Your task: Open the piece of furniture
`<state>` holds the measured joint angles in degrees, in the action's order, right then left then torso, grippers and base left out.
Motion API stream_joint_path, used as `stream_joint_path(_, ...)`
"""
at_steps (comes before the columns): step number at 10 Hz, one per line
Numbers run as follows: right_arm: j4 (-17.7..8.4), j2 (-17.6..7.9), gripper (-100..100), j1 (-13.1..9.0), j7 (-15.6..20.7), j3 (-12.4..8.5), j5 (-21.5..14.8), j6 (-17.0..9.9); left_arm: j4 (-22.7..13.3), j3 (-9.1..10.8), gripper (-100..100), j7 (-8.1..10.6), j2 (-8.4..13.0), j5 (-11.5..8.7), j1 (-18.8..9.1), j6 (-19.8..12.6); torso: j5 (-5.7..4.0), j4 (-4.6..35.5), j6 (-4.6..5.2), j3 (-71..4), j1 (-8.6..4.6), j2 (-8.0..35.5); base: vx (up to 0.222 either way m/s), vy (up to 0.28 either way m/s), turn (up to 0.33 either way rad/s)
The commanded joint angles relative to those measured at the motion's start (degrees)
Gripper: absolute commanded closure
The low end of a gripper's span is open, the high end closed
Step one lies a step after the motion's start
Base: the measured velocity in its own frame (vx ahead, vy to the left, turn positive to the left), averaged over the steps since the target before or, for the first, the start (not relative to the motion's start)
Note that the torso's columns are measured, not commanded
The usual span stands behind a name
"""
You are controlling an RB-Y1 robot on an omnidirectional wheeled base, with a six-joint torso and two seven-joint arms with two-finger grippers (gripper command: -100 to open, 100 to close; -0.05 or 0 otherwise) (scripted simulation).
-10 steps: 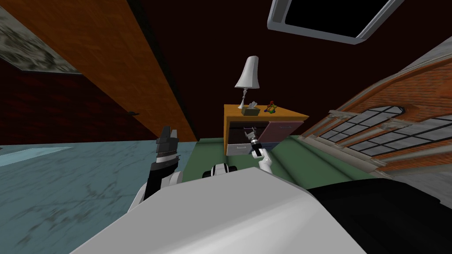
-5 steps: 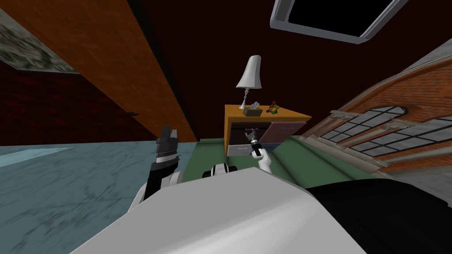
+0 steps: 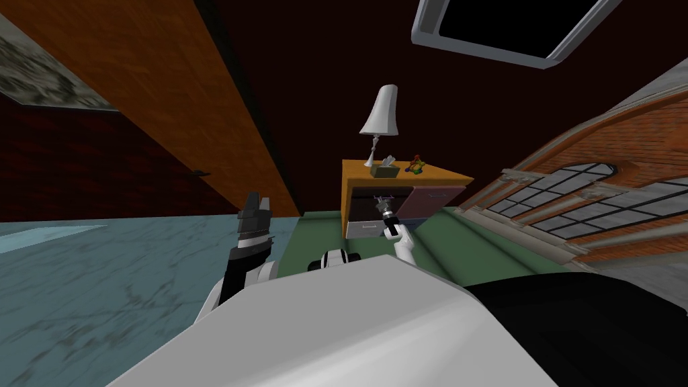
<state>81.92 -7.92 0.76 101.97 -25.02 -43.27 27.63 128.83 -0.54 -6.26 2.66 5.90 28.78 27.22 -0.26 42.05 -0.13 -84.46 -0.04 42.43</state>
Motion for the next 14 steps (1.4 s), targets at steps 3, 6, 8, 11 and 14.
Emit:
stream_joint_path(3,0.28,-0.78,100,0.48,-1.35,0.89,-0.14,-0.62,0.0,0.0,0,0.0,0.0,0.0,-0.01,0.0,0.13,0.12,0.06,-0.11,0.01,-0.16,-0.203,0.039,-0.021)
stream_joint_path(6,0.24,-1.08,100,0.93,-1.58,1.08,-0.21,-0.51,0.0,0.0,0,0.0,0.0,0.0,0.0,0.0,0.21,0.12,0.03,-0.24,0.11,-0.33,-0.141,0.026,-0.028)
stream_joint_path(8,0.26,-1.31,100,1.23,-1.97,1.43,-0.24,-0.41,0.0,0.0,0,0.0,0.0,0.0,-0.01,0.0,0.11,0.09,0.01,-0.1,0.04,-0.16,-0.17,0.023,-0.017)
stream_joint_path(11,0.67,-4.3,-100,-0.49,-4.46,2.03,-0.52,-3.7,0.0,0.0,0,0.0,0.0,0.0,0.01,0.0,0.27,0.16,0.06,-0.32,0.05,-0.46,-0.069,0.016,0.036)
stream_joint_path(14,1.07,-7.14,-100,-2.0,-7.13,2.98,-0.84,-6.94,0.0,0.0,0,0.0,0.0,0.0,0.01,0.0,0.27,0.26,0.13,-0.09,0.04,-0.11,-0.051,0.016,0.035)
